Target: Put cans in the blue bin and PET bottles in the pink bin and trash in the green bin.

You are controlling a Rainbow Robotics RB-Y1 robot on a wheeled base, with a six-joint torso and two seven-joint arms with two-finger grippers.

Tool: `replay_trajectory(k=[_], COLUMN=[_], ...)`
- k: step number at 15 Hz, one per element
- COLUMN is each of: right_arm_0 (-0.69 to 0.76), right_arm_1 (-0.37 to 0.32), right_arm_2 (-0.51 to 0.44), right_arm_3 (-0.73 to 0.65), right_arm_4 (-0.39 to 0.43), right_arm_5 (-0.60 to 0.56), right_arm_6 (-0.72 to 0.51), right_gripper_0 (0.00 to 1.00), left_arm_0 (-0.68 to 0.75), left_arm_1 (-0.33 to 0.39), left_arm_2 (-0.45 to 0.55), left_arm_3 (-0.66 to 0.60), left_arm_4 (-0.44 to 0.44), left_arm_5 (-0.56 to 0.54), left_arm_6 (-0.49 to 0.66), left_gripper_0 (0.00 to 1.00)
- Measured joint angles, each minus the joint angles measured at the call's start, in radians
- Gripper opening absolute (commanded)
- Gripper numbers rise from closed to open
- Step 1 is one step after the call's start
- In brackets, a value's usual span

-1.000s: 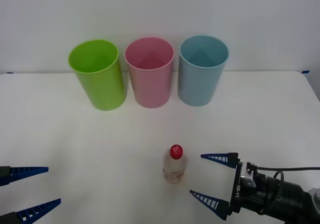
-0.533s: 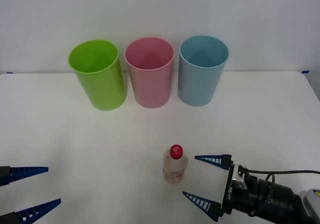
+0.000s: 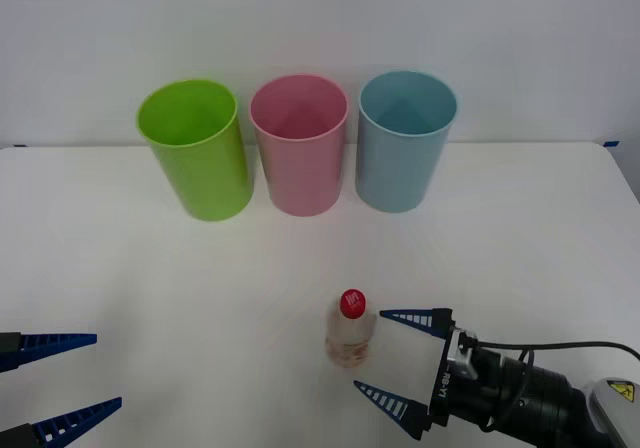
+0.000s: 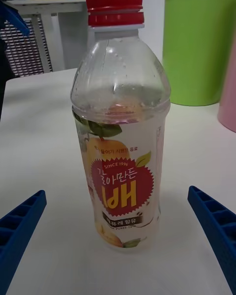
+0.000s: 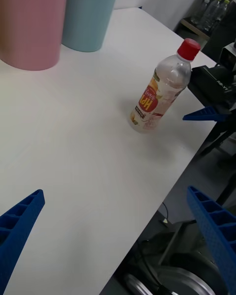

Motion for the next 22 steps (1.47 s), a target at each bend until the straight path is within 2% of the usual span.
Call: replay_trajectory(k=[9,10,11,13,16,22], right_arm_0=[-0.013,-0.014,-0.014,-0.015,-0.018,-0.02], right_arm_1=[0.0,0.0,0.0,0.0,-0.001,0.0], right_arm_2=[0.04,0.042,0.045,0.047,0.05,0.051], right_arm_3=[-0.001,0.0,0.0,0.0,0.0,0.0], right_arm_4=[0.0,0.0,0.0,0.0,0.0,0.0], right_arm_5=[0.035,0.038,0.041,0.046,0.048,0.053], right_arm_6=[0.009,0.009,0.009,0.013,0.02,0.024], right_gripper_0=[1.0,0.85,0.57,0.08,0.01,0.0], left_arm_0=[0.0,0.0,0.0,0.0,0.0,0.0], left_arm_1=[0.0,0.0,0.0,0.0,0.0,0.0], left_arm_2=[0.0,0.0,0.0,0.0,0.0,0.0], left_arm_3=[0.0,0.0,0.0,0.0,0.0,0.0], left_arm_4=[0.0,0.0,0.0,0.0,0.0,0.0], left_arm_5=[0.0,0.0,0.0,0.0,0.0,0.0], left_arm_6=[0.0,0.0,0.0,0.0,0.0,0.0], left_gripper_0=[1.0,1.0,1.0,1.0,1.0,1.0])
